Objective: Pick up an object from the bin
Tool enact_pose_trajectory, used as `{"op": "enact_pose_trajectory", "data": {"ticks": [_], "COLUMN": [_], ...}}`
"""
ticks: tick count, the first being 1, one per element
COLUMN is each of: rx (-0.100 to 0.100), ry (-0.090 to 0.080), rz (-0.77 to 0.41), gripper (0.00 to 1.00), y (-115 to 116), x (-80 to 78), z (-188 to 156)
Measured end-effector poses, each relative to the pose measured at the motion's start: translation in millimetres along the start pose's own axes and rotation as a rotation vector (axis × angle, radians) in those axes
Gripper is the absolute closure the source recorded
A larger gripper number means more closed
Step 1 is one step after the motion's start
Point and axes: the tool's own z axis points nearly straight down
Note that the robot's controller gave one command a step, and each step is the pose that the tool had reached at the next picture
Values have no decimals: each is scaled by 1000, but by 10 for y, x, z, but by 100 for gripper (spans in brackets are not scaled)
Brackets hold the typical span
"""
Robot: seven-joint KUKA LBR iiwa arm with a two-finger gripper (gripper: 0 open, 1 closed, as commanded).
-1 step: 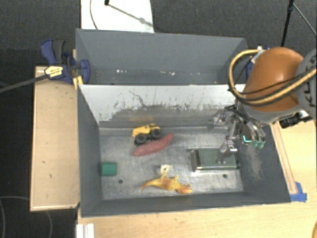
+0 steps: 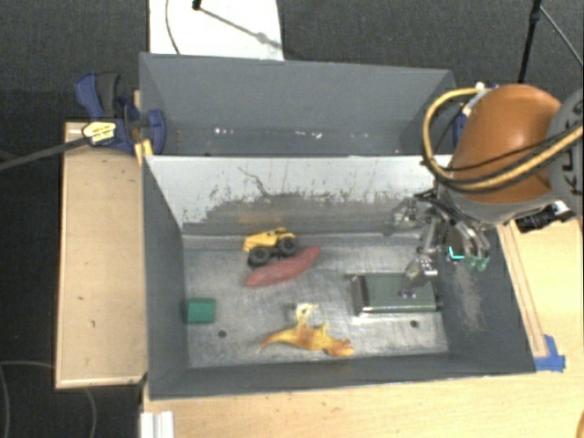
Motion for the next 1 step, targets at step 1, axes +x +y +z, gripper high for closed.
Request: {"op": "enact_pose_trajectory", "data": {"ticks": [1], "rx": [1], "ry": [-9], "rz": [-38], "gripper": [0], "y": [18], "x": [-7], "z": [381]}}
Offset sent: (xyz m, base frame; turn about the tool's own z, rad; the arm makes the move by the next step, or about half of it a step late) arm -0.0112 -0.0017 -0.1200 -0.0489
